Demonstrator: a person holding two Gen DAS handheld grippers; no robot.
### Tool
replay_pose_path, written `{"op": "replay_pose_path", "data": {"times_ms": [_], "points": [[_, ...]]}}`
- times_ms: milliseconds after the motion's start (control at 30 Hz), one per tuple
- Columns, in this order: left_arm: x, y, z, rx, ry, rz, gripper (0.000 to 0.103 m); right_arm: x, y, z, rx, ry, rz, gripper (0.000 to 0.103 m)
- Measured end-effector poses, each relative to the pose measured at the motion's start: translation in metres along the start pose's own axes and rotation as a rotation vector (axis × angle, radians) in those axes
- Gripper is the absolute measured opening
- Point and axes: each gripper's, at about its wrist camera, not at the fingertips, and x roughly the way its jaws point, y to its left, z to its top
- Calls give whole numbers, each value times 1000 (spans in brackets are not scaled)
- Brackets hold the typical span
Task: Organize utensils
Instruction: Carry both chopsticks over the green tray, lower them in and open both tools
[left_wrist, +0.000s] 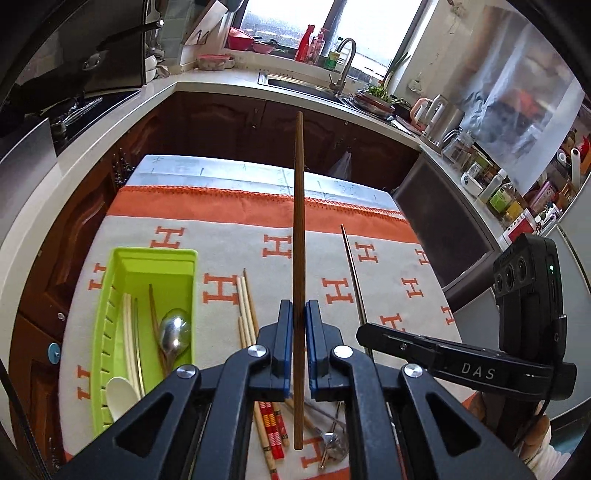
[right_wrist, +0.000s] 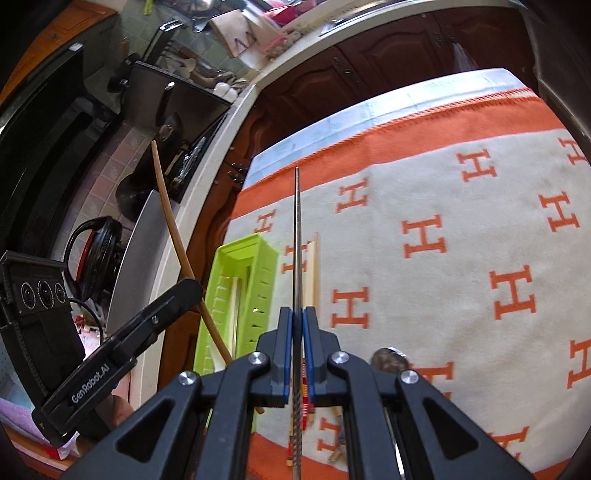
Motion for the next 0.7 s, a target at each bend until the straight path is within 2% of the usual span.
{"op": "replay_pose_path", "data": {"times_ms": [233,467,700], "points": [[-45,43,-21,-15,-17,119,4,29,52,-13,-75,61,28,6],[-51,92,-42,-39,19,235,4,72,90,-28,-100,133,29,6],[-32,114,-56,-47,85,247,5,104,106,-33,-90,177,9,6]]}}
